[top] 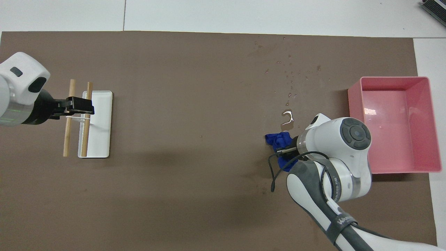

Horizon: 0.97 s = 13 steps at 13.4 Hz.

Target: Wipe water with towel using both arms

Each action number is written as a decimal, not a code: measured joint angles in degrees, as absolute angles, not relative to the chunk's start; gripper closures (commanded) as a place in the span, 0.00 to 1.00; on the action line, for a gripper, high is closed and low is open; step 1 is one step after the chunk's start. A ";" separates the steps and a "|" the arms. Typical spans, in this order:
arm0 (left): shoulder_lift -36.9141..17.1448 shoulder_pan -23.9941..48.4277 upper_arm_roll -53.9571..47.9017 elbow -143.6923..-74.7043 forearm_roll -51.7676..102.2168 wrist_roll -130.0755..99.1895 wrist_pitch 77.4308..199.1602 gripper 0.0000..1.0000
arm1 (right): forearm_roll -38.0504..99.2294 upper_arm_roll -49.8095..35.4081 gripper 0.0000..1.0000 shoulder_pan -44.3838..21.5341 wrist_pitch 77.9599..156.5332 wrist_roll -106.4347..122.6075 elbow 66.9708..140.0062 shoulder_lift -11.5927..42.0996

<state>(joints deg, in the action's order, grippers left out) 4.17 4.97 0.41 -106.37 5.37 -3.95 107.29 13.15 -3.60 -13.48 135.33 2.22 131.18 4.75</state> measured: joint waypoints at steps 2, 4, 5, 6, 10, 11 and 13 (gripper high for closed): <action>4.26 1.59 0.19 -105.67 3.09 4.02 103.13 0.00 | 13.15 -3.49 1.00 -12.47 140.72 5.27 131.30 7.23; 3.67 -0.07 -0.47 -101.52 2.09 7.38 96.58 0.00 | 12.93 -3.53 1.00 -11.67 143.26 7.81 130.95 8.27; 2.78 -0.95 -1.96 -98.03 1.44 7.71 92.62 0.00 | 12.16 -3.54 1.00 -11.35 144.74 8.39 130.60 8.89; 1.51 -2.12 -4.28 -94.41 0.40 7.76 88.84 0.00 | 11.74 -3.62 1.00 -11.00 146.07 8.61 130.05 9.67; -1.81 -3.45 -8.78 -88.27 -1.50 7.72 84.23 0.00 | 11.45 -3.74 1.00 -9.11 147.49 12.48 124.73 13.97; -1.91 -3.58 -8.77 -88.56 -1.51 7.72 84.22 0.00 | 11.08 -3.74 1.00 -8.71 147.50 13.17 122.94 15.28; -1.90 -3.86 -8.79 -89.16 -1.52 7.73 84.22 0.00 | 8.75 -3.73 1.00 -8.39 147.51 13.30 120.09 17.32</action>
